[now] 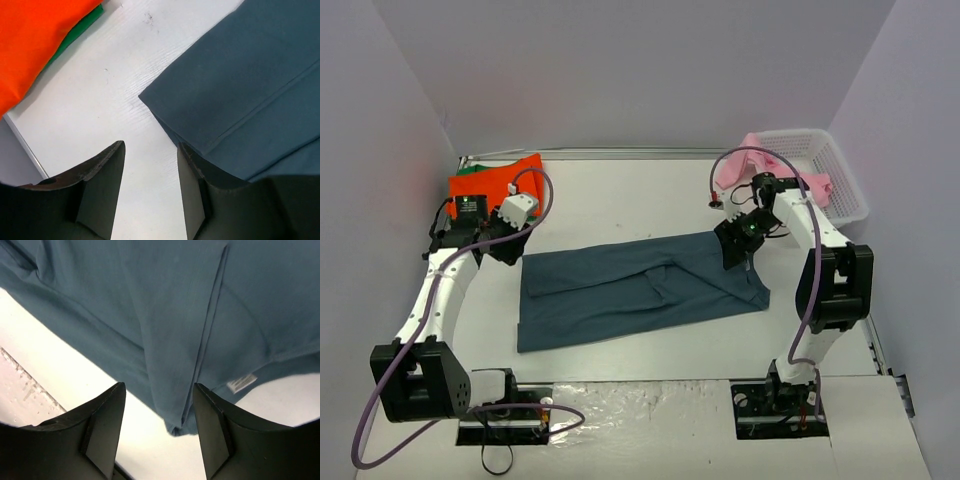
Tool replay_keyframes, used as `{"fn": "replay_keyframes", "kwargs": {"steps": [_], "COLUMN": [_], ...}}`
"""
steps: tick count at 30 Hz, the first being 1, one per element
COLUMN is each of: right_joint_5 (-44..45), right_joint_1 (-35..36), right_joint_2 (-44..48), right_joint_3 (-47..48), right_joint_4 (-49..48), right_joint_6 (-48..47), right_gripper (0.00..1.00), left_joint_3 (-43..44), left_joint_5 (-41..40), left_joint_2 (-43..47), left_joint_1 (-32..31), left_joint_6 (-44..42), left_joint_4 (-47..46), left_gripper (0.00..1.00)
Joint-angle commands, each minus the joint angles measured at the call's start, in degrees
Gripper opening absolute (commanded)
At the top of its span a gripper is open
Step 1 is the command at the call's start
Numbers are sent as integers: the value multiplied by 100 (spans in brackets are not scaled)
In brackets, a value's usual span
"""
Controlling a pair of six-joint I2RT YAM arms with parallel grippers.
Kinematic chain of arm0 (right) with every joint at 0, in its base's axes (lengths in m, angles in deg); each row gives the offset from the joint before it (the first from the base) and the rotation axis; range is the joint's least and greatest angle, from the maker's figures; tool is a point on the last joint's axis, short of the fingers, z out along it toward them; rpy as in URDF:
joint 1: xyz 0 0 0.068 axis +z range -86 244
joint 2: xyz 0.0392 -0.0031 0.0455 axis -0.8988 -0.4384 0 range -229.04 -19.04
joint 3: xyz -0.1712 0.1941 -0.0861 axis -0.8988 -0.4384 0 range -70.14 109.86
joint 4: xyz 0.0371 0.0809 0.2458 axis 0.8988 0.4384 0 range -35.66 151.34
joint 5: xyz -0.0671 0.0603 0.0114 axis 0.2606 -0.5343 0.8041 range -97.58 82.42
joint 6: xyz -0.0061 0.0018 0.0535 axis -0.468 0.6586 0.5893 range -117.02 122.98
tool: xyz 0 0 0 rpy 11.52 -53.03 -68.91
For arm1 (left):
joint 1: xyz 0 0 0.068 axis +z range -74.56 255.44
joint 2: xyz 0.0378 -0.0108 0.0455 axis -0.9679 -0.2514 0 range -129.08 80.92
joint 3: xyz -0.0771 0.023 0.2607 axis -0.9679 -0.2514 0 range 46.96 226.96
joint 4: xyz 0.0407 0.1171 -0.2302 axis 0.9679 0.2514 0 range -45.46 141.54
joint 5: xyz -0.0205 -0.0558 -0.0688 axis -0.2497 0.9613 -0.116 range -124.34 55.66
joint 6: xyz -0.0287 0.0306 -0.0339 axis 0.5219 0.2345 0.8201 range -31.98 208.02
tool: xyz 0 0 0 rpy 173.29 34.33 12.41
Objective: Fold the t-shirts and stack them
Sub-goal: Fold the other side of the tshirt into a rectangle
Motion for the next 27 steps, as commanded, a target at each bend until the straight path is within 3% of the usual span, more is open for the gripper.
{"fn": "replay_keyframes", "kwargs": {"steps": [1, 15, 27], "right_joint_5": [-382, -796, -1042], "right_joint_1": [-8, 36, 177], "right_joint_2": [-422, -2453, -3069], "right_joint_3": [390, 1998, 2465], "right_joint_4": [129, 278, 515], "right_joint_6": [-165, -551, -833], "right_gripper": [52, 52, 49], "left_joint_3": [274, -16, -86], "left_joint_5": [15, -556, -776], "left_joint_2": [-109, 339, 444], "left_joint_1": [31, 40, 58], "left_joint_6": [563, 818, 889], "left_joint_4": [407, 539, 592], "left_gripper": [45, 46, 46]}}
